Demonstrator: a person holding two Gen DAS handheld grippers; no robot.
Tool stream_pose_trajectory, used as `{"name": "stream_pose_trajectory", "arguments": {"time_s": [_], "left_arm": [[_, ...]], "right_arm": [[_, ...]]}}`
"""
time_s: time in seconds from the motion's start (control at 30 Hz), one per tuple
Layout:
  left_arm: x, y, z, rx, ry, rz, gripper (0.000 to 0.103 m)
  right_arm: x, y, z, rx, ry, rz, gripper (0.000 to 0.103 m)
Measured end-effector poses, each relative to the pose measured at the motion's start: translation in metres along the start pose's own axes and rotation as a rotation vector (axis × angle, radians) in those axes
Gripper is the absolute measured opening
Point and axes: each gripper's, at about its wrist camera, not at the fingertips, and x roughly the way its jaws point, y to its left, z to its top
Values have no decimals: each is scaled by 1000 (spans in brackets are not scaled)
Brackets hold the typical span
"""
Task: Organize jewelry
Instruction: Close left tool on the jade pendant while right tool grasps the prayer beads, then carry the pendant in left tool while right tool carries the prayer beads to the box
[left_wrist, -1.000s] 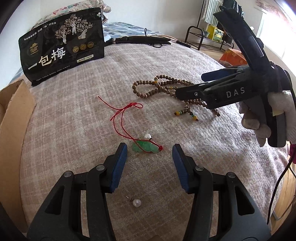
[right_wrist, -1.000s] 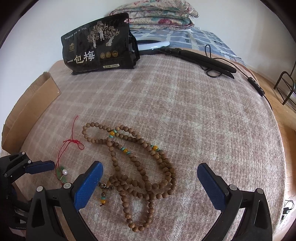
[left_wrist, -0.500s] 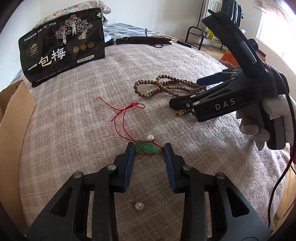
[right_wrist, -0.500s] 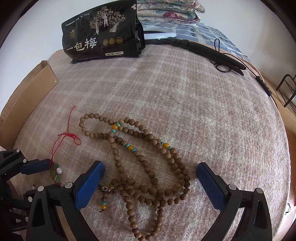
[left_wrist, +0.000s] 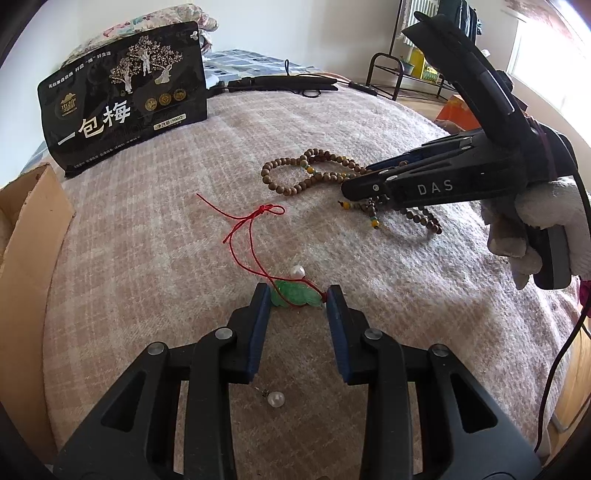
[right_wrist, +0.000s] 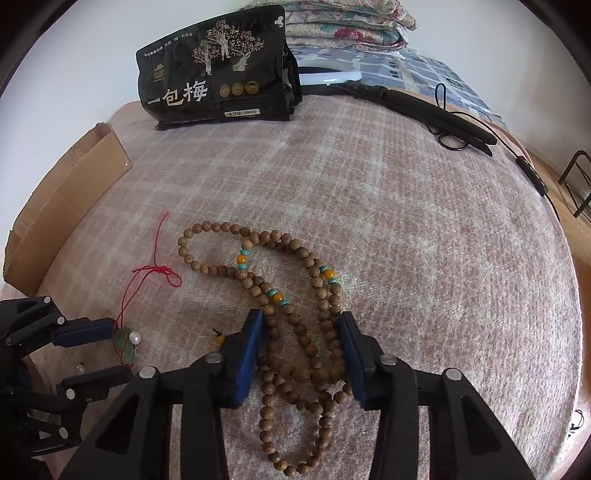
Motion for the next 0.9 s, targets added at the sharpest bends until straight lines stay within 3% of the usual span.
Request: {"name": "stream_pose_trajectory", "arguments": {"time_s": [0.17,0.9], "left_arm": [[-3,1,0,-10,-7,-1,31],[-47,10,13,-58,-103,11,31]], "right_arm": [[-4,-3,-1,17,-12,14,13],[-72,7,12,20,-144,30,11]]}}
